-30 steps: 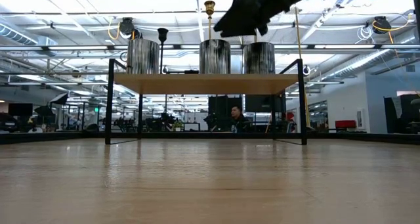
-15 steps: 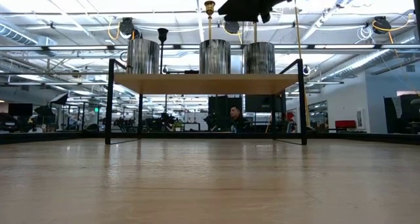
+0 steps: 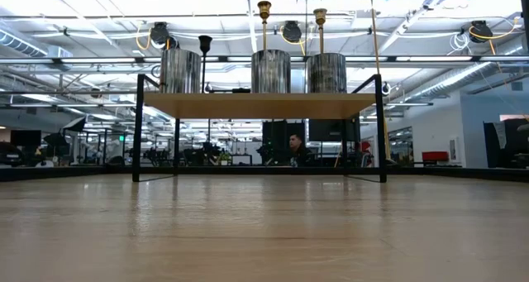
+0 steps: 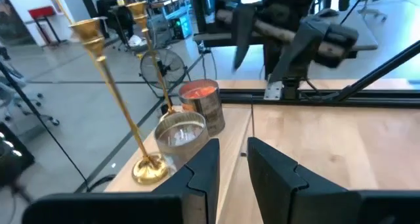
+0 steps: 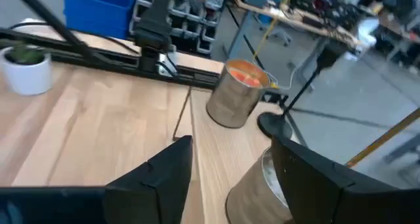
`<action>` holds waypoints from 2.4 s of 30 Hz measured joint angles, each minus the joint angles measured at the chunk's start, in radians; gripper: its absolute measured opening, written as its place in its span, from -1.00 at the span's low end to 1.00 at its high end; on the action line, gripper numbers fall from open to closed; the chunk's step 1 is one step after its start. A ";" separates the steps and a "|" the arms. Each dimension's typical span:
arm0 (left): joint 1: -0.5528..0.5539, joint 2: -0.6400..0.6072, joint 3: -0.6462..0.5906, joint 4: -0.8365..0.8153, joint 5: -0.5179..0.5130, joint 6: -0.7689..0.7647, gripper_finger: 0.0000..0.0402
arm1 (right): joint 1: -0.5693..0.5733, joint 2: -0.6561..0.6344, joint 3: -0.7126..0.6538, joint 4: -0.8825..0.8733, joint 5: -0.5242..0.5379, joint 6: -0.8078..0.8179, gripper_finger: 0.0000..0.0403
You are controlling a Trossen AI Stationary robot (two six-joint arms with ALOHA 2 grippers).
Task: Pick & Place candle stick holders
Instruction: Return to Home Position
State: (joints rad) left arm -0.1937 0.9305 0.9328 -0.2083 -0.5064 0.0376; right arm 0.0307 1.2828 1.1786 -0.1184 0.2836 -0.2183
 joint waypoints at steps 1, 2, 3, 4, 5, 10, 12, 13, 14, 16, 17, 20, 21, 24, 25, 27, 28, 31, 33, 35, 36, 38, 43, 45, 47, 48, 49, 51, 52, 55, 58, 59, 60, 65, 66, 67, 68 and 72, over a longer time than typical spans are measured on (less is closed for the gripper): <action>-0.006 -0.027 0.000 -0.022 0.000 -0.009 -0.58 | 0.012 -0.021 0.000 -0.020 0.001 -0.016 -0.01; -0.013 -0.056 0.000 -0.041 0.000 -0.020 -0.58 | 0.021 -0.038 0.000 -0.038 0.002 -0.025 -0.05; -0.020 -0.088 0.000 -0.063 -0.001 -0.025 -0.58 | 0.029 -0.056 -0.001 -0.046 -0.001 -0.031 -0.11; -0.026 -0.124 0.000 -0.101 -0.001 -0.029 -0.58 | 0.039 -0.076 -0.007 -0.046 -0.007 -0.036 -0.18; -0.033 -0.153 0.000 -0.141 -0.001 -0.037 -0.58 | 0.044 -0.098 -0.015 -0.055 -0.025 -0.041 -0.27; -0.061 -0.277 0.000 -0.283 0.000 -0.089 -0.78 | 0.048 -0.241 -0.090 -0.051 -0.142 -0.026 -0.81; -0.076 -0.311 0.000 -0.320 0.008 -0.088 -0.92 | 0.044 -0.301 -0.144 -0.048 -0.155 0.004 -0.95; -0.082 -0.323 0.000 -0.329 0.009 -0.091 -0.96 | 0.043 -0.330 -0.177 -0.040 -0.155 0.015 -0.95; -0.087 -0.333 0.000 -0.329 0.008 -0.095 -0.97 | 0.043 -0.360 -0.212 -0.023 -0.154 0.027 -0.95; -0.097 -0.351 0.000 -0.335 0.008 -0.086 -0.94 | 0.042 -0.421 -0.283 0.036 -0.155 0.050 -0.96; -0.100 -0.359 -0.001 -0.340 0.008 -0.079 -0.93 | 0.041 -0.453 -0.317 0.060 -0.155 0.055 -0.98; -0.107 -0.382 -0.023 -0.340 0.008 -0.078 -0.94 | 0.041 -0.540 -0.415 0.095 -0.155 0.057 -0.98; -0.109 -0.394 -0.045 -0.338 0.008 -0.082 -0.97 | 0.041 -0.568 -0.445 0.101 -0.155 0.067 -0.98; -0.111 -0.441 -0.145 -0.285 0.008 -0.085 -0.97 | 0.041 -0.645 -0.520 0.110 -0.155 0.099 -0.99; -0.111 -0.459 -0.179 -0.256 0.008 -0.085 -0.95 | 0.041 -0.669 -0.543 0.110 -0.155 0.101 -0.99; -0.111 -0.500 -0.236 -0.220 0.008 -0.080 -0.93 | 0.041 -0.713 -0.589 0.110 -0.155 0.101 -0.99; -0.111 -0.522 -0.262 -0.206 0.008 -0.075 -0.93 | 0.041 -0.732 -0.612 0.111 -0.156 0.101 -0.99; -0.111 -0.592 -0.320 -0.178 0.008 -0.065 -0.97 | 0.041 -0.792 -0.677 0.127 -0.158 0.097 -1.00; -0.111 -0.638 -0.357 -0.176 0.008 -0.062 -0.98 | 0.041 -0.827 -0.717 0.156 -0.158 0.093 -1.00; -0.111 -0.687 -0.400 -0.181 0.008 -0.056 -0.95 | 0.041 -0.857 -0.751 0.174 -0.158 0.092 -1.00; -0.111 -0.713 -0.420 -0.178 0.008 -0.047 -0.93 | 0.041 -0.871 -0.766 0.177 -0.158 0.092 -1.00; -0.111 -0.760 -0.464 -0.149 0.008 -0.035 -0.91 | 0.041 -0.896 -0.792 0.185 -0.158 0.091 -1.00; -0.111 -0.854 -0.535 -0.111 0.009 -0.011 -0.93 | 0.041 -0.940 -0.857 0.224 -0.158 0.091 -1.00; -0.111 -0.879 -0.555 -0.114 0.018 -0.012 -0.97 | 0.041 -0.957 -0.879 0.225 -0.158 0.092 -1.00; -0.111 -0.900 -0.575 -0.097 0.053 0.014 -0.98 | 0.041 -0.972 -0.899 0.225 -0.158 0.094 -1.00; -0.111 -0.910 -0.586 -0.079 0.080 0.035 -0.97 | 0.041 -0.980 -0.908 0.225 -0.158 0.094 -1.00; -0.111 -0.916 -0.596 -0.070 0.111 0.056 -0.95 | 0.041 -0.988 -0.916 0.225 -0.158 0.094 -1.00; -0.111 -0.924 -0.608 -0.065 0.161 0.093 -0.91 | 0.041 -1.001 -0.930 0.230 -0.158 0.100 -1.00; -0.111 -0.926 -0.614 -0.059 0.172 0.105 -0.89 | 0.041 -1.009 -0.939 0.237 -0.158 0.101 -1.00; -0.111 -0.926 -0.623 -0.056 0.174 0.136 -0.88 | 0.041 -1.030 -0.969 0.280 -0.158 0.099 -1.00; -0.111 -0.926 -0.634 -0.053 0.176 0.158 -0.90 | 0.041 -1.061 -0.990 0.288 -0.193 0.047 -1.00; -0.111 -0.926 -0.640 -0.045 0.185 0.163 -0.91 | 0.041 -1.072 -0.995 0.288 -0.227 0.027 -1.00; -0.111 -0.926 -0.649 -0.029 0.203 0.168 -0.93 | 0.041 -1.083 -0.999 0.288 -0.261 0.017 -1.00; -0.111 -0.926 -0.694 0.005 0.254 0.193 -0.98 | 0.041 -1.143 -1.017 0.288 -0.281 0.039 -1.00; -0.111 -0.926 -0.704 0.017 0.254 0.194 -0.96 | 0.041 -1.153 -1.023 0.287 -0.277 0.039 -1.00; -0.111 -0.926 -0.715 0.034 0.254 0.195 -0.94 | 0.041 -1.164 -1.030 0.287 -0.273 0.039 -1.00; -0.111 -0.926 -0.727 0.052 0.254 0.196 -0.92 | 0.041 -1.174 -1.039 0.286 -0.266 0.039 -1.00; -0.111 -0.925 -0.795 0.144 0.258 0.204 -0.87 | 0.041 -1.210 -1.083 0.287 -0.254 0.042 -1.00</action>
State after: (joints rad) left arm -0.3046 0.0051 0.1381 -0.0643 -0.2482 0.2419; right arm 0.0715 0.0723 0.0957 0.1683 0.0299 -0.1763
